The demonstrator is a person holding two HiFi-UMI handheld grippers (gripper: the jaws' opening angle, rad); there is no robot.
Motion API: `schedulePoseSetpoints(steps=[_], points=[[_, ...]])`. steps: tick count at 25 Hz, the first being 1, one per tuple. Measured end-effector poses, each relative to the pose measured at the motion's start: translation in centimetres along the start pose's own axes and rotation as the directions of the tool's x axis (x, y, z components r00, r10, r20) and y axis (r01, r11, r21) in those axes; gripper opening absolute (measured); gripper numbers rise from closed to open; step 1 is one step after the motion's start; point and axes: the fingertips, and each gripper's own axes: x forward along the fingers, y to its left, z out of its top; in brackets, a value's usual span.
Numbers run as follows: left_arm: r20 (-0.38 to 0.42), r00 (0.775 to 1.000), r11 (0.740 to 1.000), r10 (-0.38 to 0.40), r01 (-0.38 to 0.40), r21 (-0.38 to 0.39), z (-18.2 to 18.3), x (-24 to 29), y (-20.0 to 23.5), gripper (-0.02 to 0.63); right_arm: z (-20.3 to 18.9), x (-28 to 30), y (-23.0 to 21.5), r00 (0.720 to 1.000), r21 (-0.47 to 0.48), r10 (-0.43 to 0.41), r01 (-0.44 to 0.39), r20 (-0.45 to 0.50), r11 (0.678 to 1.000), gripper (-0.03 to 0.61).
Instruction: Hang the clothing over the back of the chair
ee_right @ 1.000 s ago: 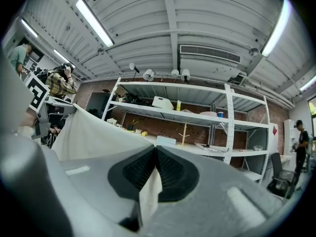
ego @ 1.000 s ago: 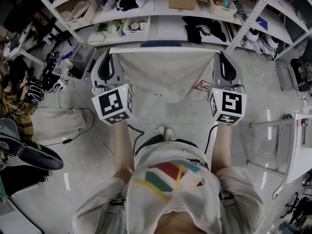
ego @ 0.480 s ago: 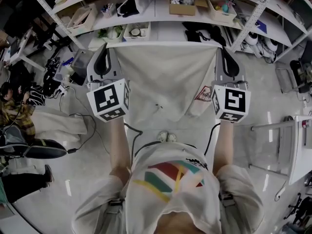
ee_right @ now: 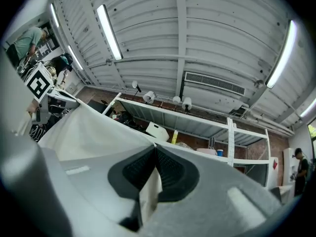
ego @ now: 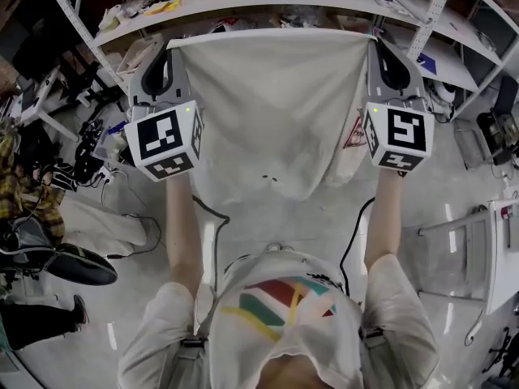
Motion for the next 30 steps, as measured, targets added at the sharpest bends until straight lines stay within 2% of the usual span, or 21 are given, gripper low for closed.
schedulePoseSetpoints(steps=[5, 12, 22, 30], points=[[0.032, 0.999, 1.000, -0.007, 0.007, 0.006, 2.1, 1.9, 0.5, 0.015, 2.6, 2.2, -1.5, 0.999, -0.022, -0.009, 0.010, 0.036, 1.000, 0.009], [0.019, 1.000, 1.000, -0.008, 0.008, 0.012, 1.6, 3.4, 0.6, 0.015, 2.2, 3.7, -2.0, 1.000, -0.023, -0.011, 0.012, 0.022, 1.000, 0.009], [-0.086, 0.996, 1.000, -0.027, 0.027, 0.000, -4.2, 4.3, -0.2, 0.015, -2.9, 5.0, 0.0, 0.997, -0.010, 0.013, -0.014, -0.078, 1.000, 0.009], [-0.122, 0.992, 0.999, -0.038, 0.038, -0.004, -6.3, 4.7, -0.2, 0.015, -5.2, 5.4, 1.4, 0.991, -0.015, 0.040, -0.042, -0.127, 0.999, 0.009]])
